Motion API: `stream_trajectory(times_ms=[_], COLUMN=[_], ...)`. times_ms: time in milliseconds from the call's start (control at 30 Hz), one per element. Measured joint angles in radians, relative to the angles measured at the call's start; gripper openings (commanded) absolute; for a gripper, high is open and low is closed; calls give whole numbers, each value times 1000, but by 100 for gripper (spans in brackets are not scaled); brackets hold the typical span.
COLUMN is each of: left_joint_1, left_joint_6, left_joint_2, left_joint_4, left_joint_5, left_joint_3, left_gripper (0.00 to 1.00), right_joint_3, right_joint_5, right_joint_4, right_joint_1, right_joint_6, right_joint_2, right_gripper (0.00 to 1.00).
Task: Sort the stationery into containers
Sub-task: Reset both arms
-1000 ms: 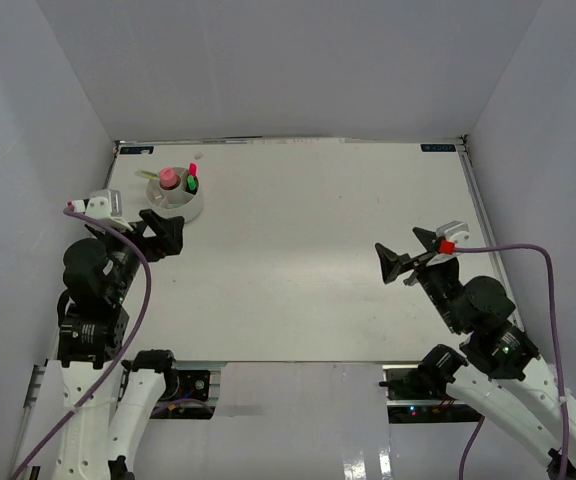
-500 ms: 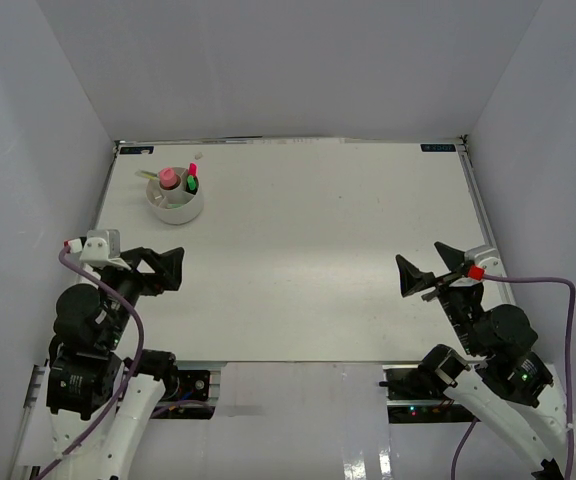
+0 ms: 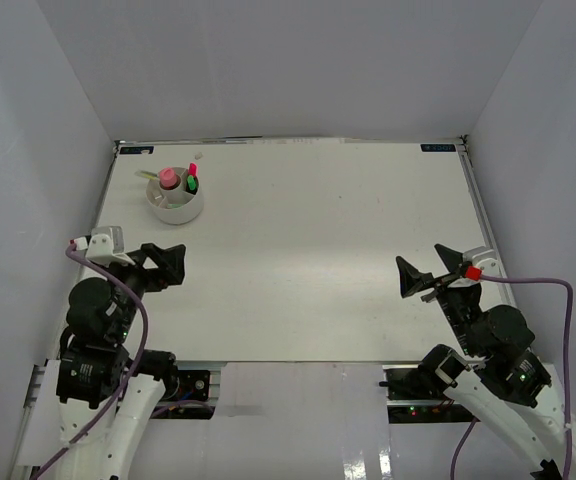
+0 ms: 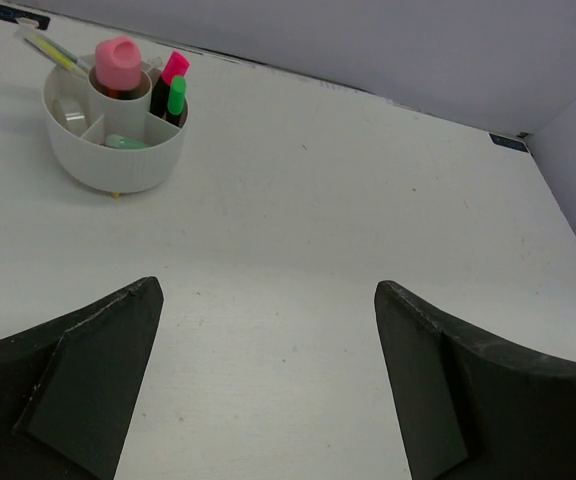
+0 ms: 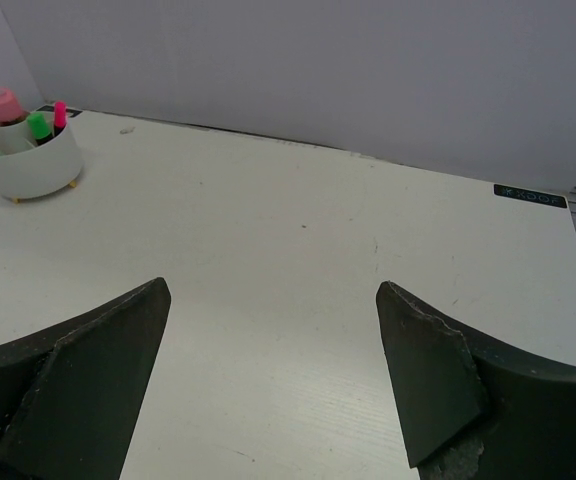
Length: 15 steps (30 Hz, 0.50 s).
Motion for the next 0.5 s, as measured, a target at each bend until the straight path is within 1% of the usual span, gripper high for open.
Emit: stream_trajectory(times_ms=[133,233,500], left_joint_1=[0,0,0], left_joint_6=[-51,-76,-83], left_joint_2=[-1,0,-33], left_joint_4=[53,60,100], left_joint_5=[33,44,25], left_joint_3=[-100,-159,-175], left_gripper=[98,98,98], right_joint_3=[-2,-2,-2], right_joint_5=[1,1,0], right_joint_4=[-3,-3,-3], right_joint_1=[0,0,0], right_joint_6=[0,0,0], right_joint_2=[0,0,0], right_gripper=[90,90,90])
